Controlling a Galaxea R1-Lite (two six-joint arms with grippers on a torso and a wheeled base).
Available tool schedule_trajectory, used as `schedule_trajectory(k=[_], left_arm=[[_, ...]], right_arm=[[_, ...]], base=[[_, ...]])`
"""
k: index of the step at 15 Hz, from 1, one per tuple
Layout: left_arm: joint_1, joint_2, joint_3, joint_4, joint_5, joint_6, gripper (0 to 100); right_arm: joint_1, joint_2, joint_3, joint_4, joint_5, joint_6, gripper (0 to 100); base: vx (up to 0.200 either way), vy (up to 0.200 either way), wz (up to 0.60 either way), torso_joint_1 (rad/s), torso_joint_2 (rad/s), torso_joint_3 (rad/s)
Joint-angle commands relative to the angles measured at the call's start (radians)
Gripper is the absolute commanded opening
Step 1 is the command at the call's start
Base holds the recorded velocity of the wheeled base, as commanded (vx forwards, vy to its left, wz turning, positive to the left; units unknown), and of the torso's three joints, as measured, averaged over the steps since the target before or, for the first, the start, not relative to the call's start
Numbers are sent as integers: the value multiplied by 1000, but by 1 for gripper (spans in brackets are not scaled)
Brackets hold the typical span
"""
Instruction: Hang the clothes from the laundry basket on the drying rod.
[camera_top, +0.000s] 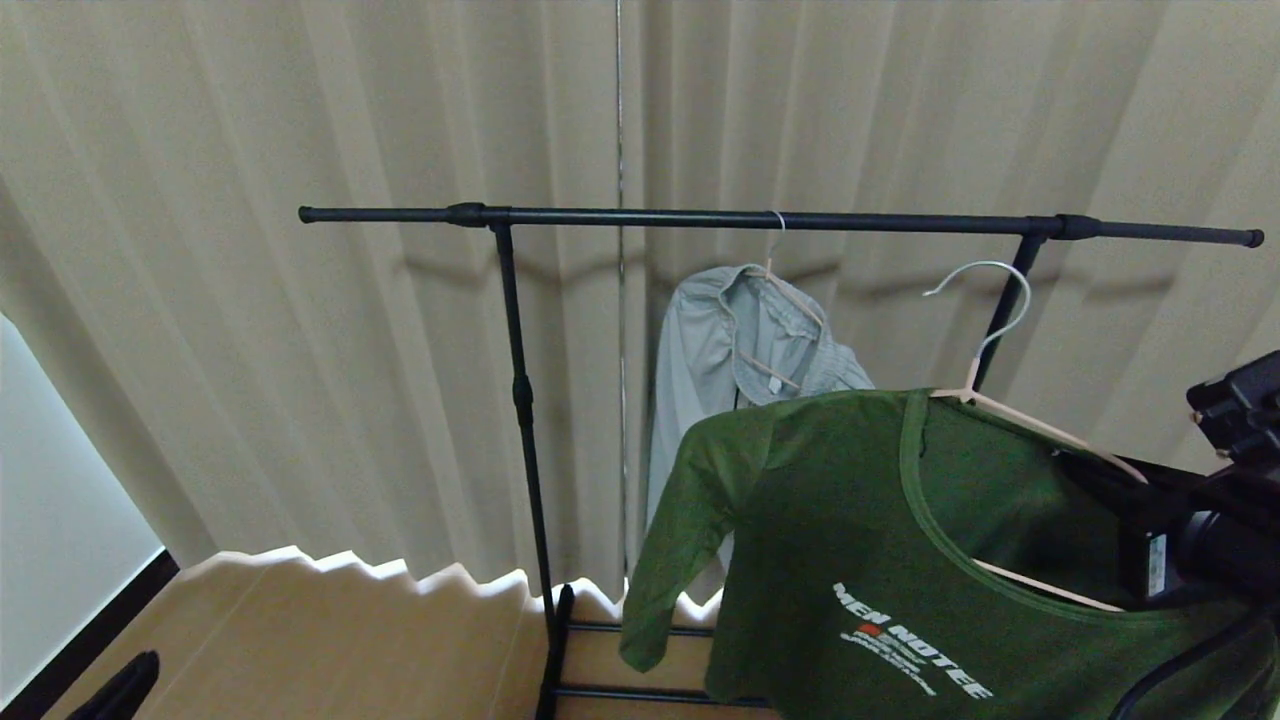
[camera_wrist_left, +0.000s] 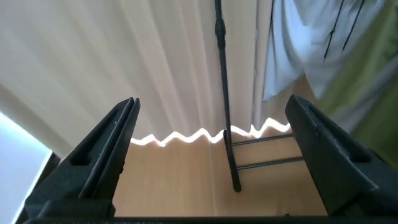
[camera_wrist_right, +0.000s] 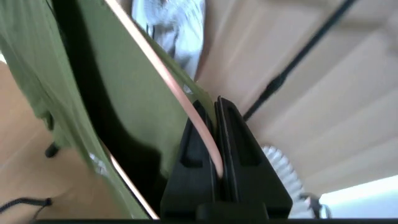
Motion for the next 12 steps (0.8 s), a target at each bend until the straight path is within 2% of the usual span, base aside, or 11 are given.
schedule_trajectory(k=[1, 2, 5, 7, 10, 12], left_arm=[[14, -296, -1, 171, 0, -13, 100], [17, -322, 5, 196, 0, -13, 100], [163, -407, 56, 222, -7, -20, 100], [200, -448, 100, 222, -10, -20, 100], [204, -499, 194, 197, -10, -22, 100], [204, -502, 219, 150, -87, -40, 100]], right_arm=[[-22, -17, 41, -7, -2, 1, 0], [-25, -26, 46, -7, -6, 1, 0], [-94, -77, 92, -8, -11, 4, 0], [-116, -94, 106, -8, -9, 20, 0], [-120, -92, 113, -10, -9, 27, 0], [-122, -120, 121, -8, -9, 40, 0]], base=[[0, 0, 0, 0, 0, 0], [0, 0, 0, 0, 0, 0], [0, 0, 0, 0, 0, 0], [0, 0, 0, 0, 0, 0], [0, 0, 0, 0, 0, 0], [0, 0, 0, 0, 0, 0]])
